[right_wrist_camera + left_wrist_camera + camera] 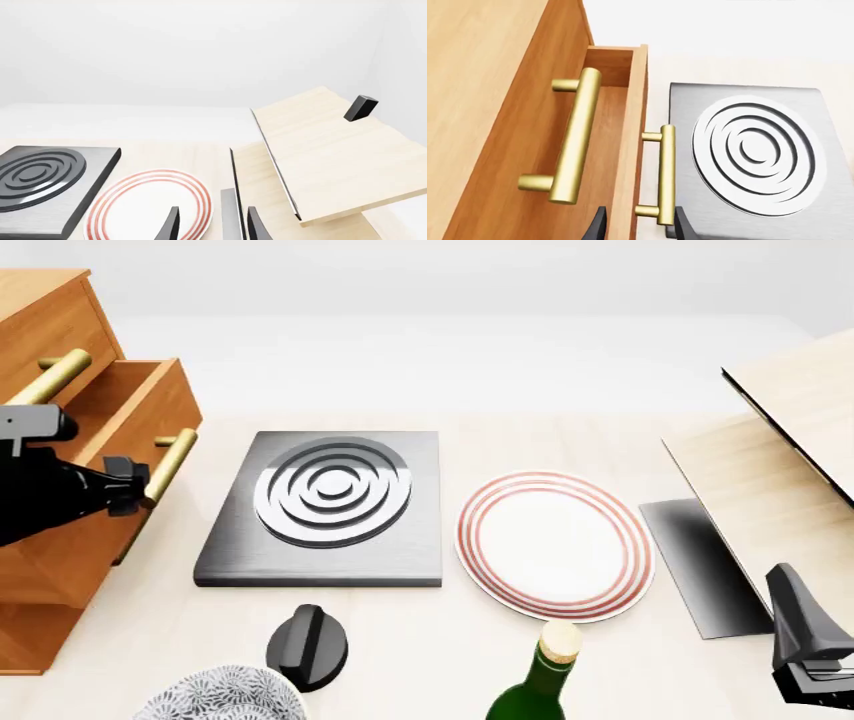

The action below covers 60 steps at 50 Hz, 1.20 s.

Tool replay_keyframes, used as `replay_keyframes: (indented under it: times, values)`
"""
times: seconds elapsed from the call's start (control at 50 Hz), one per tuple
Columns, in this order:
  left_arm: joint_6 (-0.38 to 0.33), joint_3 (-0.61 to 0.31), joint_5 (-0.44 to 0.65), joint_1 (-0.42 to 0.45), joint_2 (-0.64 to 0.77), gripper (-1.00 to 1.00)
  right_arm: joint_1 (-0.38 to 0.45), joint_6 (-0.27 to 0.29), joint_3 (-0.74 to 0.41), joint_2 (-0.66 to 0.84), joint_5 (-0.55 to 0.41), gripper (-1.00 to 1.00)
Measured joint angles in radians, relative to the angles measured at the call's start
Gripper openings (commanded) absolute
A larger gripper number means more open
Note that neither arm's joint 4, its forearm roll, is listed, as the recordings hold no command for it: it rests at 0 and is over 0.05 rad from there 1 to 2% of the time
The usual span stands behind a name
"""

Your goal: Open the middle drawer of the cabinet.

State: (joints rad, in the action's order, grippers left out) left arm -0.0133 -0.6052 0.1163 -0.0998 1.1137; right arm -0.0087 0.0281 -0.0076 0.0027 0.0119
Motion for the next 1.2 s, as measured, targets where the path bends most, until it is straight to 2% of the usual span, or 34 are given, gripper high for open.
replay_keyframes:
  times: [0.28,0.54,0.84,1.14,1.2]
  values:
    - [-0.015,0.022,-0.014,0.058,-0.018,1.00,0.000,0.000,0.000,0.000,0.000,1.00]
    - [-0.005,0.039,0.007,0.135,-0.060,1.00,0.000,0.000,0.000,0.000,0.000,1.00]
    - [0.013,0.025,-0.009,0.224,-0.040,1.00,0.000,0.000,0.000,0.000,0.000,1.00]
    - [0.061,-0.036,0.002,0.432,0.040,1.00,0.000,0.000,0.000,0.000,0.000,1.00]
    - [0.131,-0.046,0.014,0.442,0.044,1.00,0.000,0.000,0.000,0.000,0.000,1.00]
